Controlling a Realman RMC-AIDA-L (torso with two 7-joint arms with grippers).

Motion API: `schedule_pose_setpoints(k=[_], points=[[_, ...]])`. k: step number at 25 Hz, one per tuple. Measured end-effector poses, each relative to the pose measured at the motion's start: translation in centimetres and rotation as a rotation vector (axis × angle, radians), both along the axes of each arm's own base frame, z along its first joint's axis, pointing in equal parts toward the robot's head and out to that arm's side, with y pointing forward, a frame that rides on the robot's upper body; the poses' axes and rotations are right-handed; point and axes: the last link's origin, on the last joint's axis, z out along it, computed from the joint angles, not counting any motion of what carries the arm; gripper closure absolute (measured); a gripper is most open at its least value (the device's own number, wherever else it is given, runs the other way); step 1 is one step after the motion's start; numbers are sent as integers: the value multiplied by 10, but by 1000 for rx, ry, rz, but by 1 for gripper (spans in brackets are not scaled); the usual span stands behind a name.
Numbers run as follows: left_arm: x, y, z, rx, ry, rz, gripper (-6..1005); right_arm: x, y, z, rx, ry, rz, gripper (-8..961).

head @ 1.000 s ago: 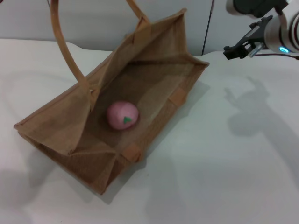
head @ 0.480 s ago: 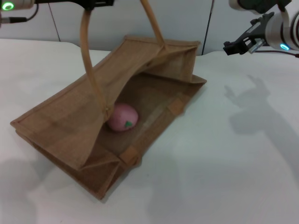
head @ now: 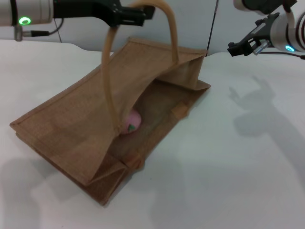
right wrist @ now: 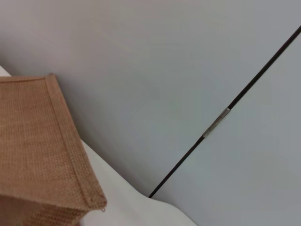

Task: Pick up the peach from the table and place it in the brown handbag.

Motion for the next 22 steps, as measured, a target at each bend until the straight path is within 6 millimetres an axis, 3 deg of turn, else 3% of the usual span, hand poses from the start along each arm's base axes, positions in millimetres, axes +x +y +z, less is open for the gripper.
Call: schedule_pose_setpoints(k=[3,11,15,22], points=[[3,-1,-6,-36,-18,-33,113,2,1,-1,-2,-4,-6,72],[9,-2,-5,-26,-73,-79,115,3,2,-2,3,3,-10,72],[-15,2,18,86,-149,22,116,0,4,0,33,43,9,72],[-76,4,51,323,-266,238,117,-4,4,12,153,201,98,72]])
